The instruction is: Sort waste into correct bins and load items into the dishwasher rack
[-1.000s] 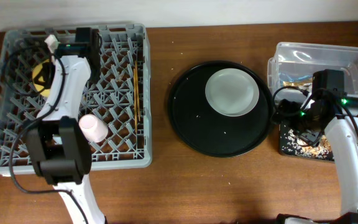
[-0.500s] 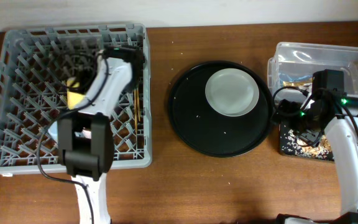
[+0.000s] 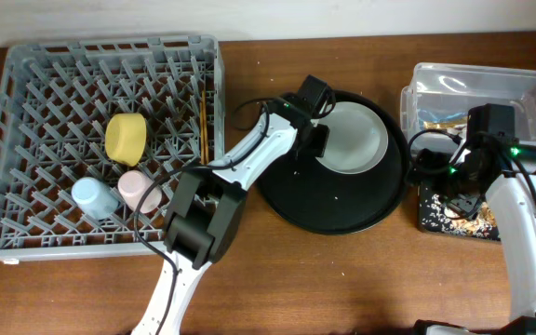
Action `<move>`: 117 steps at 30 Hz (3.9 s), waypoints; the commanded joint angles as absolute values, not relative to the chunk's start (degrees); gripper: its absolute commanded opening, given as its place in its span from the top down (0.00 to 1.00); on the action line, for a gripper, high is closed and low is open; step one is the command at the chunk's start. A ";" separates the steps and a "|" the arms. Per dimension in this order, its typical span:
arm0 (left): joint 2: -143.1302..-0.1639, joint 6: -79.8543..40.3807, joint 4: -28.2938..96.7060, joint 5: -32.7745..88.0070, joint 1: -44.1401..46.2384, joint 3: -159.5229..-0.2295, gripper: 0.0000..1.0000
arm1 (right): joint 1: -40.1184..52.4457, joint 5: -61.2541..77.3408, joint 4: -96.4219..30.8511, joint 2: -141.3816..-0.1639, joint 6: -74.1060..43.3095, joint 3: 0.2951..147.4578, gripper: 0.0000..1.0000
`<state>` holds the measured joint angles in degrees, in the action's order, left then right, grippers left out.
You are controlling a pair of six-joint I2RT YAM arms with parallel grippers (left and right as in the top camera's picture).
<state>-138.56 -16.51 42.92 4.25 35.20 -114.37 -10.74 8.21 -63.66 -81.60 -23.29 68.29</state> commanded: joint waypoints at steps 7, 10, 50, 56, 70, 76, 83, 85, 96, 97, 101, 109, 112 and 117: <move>-118.08 -11.79 59.44 -23.55 29.52 -115.24 1.00 | -10.90 8.38 -63.64 -81.54 -22.76 68.14 0.05; -111.31 -5.80 65.67 -47.68 28.95 -115.24 1.00 | -10.90 8.36 -63.64 -81.54 -22.76 68.14 0.06; -109.60 -6.79 60.49 -58.65 19.00 -95.18 0.40 | -10.90 8.36 -62.63 -81.54 -22.79 68.14 0.05; -101.51 -6.79 62.74 -38.00 20.18 -98.72 0.07 | -10.90 9.78 -62.65 -81.43 -21.43 68.16 0.08; -61.63 -6.76 76.53 -8.78 15.86 -99.96 0.01 | -2.92 31.29 -63.94 -39.90 -3.42 70.63 0.02; -61.41 -6.76 86.46 -8.78 15.86 -99.96 0.01 | -1.91 30.41 -63.86 -39.00 -3.07 70.61 0.02; -61.41 -6.76 94.02 -8.78 15.86 -99.96 0.01 | -0.80 17.93 -38.85 -19.25 11.99 38.37 0.01; -61.41 -6.76 94.02 -8.78 15.86 -99.96 0.01 | -0.80 17.93 -34.48 -11.92 11.99 27.64 0.01; -61.41 -6.76 94.02 -8.78 15.86 -99.96 0.01 | -0.75 20.75 -4.40 -0.25 11.57 1.04 0.02; -61.41 -6.76 94.02 -8.78 15.86 -99.94 0.01 | -0.75 20.75 -4.40 -0.25 11.57 1.04 0.02; -61.41 -6.76 94.02 -8.78 15.86 -99.96 0.01 | -0.75 20.75 -4.19 -0.23 11.55 1.02 0.02; -61.41 -6.76 94.02 -8.78 15.86 -99.96 0.01 | -0.71 20.73 -2.72 -0.21 11.57 0.32 0.01; -61.41 -6.76 94.02 -8.78 15.86 -99.96 0.01 | -0.71 20.73 -2.72 -0.21 11.57 0.32 0.02; -58.61 -5.06 91.20 -13.02 13.50 -98.45 0.01 | -0.71 20.73 -2.72 -0.21 11.57 0.32 0.02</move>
<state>-61.25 -6.63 94.04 -9.19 15.86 -99.96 -1.06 20.40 -2.90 -0.69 11.81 0.91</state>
